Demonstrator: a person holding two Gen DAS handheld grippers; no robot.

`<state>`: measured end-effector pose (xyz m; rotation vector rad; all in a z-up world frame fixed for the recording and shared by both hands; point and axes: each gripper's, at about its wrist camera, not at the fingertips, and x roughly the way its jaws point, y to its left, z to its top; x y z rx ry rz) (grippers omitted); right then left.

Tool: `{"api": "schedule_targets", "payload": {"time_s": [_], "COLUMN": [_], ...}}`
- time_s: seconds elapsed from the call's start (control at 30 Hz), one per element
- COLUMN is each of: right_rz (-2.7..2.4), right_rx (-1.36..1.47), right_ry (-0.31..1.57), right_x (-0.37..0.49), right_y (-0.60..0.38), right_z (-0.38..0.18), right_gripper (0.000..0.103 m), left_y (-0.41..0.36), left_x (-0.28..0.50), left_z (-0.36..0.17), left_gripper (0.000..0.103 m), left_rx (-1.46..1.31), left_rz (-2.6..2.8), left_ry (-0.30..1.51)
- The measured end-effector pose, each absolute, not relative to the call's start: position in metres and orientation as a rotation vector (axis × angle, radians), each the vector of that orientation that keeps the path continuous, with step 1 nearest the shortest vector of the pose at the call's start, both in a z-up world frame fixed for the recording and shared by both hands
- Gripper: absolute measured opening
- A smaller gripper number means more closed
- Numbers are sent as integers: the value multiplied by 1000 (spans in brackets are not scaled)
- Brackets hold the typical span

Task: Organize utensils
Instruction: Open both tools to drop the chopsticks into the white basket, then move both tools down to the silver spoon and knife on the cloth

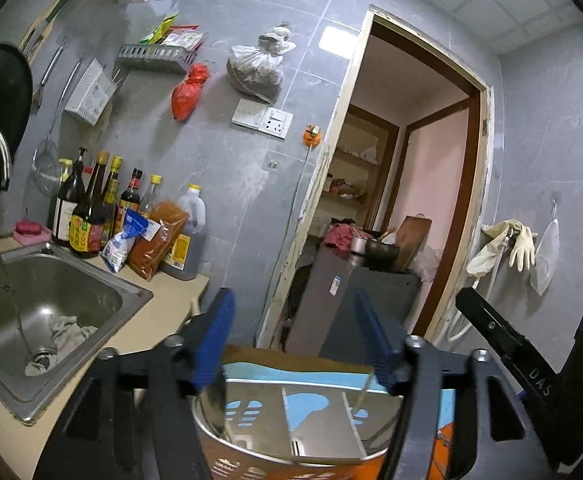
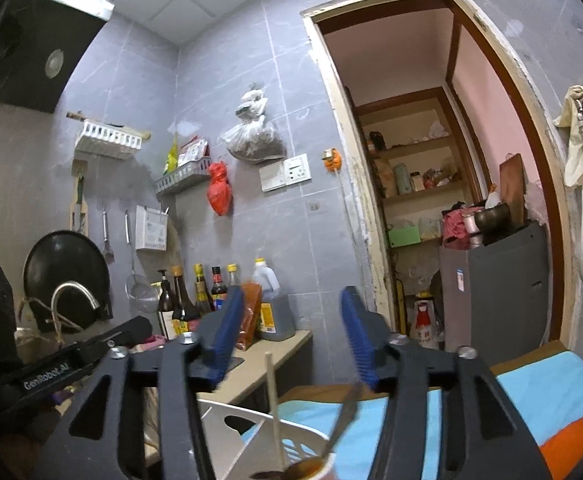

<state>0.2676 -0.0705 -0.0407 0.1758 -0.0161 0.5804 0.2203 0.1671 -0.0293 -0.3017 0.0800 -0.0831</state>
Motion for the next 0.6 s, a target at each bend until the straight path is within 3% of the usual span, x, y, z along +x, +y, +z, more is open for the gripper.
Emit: {"api": "schedule_targets", "payload": {"time_s": [0.07,0.13,0.23,0.43,0.6], "right_rz": [569,560,539,494,465], "right_rx": [176,180,179,175,156], "right_ry": [6,24,66,109,123], "right_x": [266,265,263,258,252], "right_y": [-83,-95,-117,-160,-191], "right_z": [-34,-30,-21,-10,-6], "right_gripper": [64,74,82,103,103], "left_y": [158,149,133,97,66], "left_x": [218,216,210,197,180], "left_z": [-20,-14,-4,2,1], "left_gripper": [79,87,97,98,98], "left_rx": [-278,-266,-249,-203,-197], "left_rz": [-71,-61,-37,-5,11], "left_ry": [102,121,150,198,186]}}
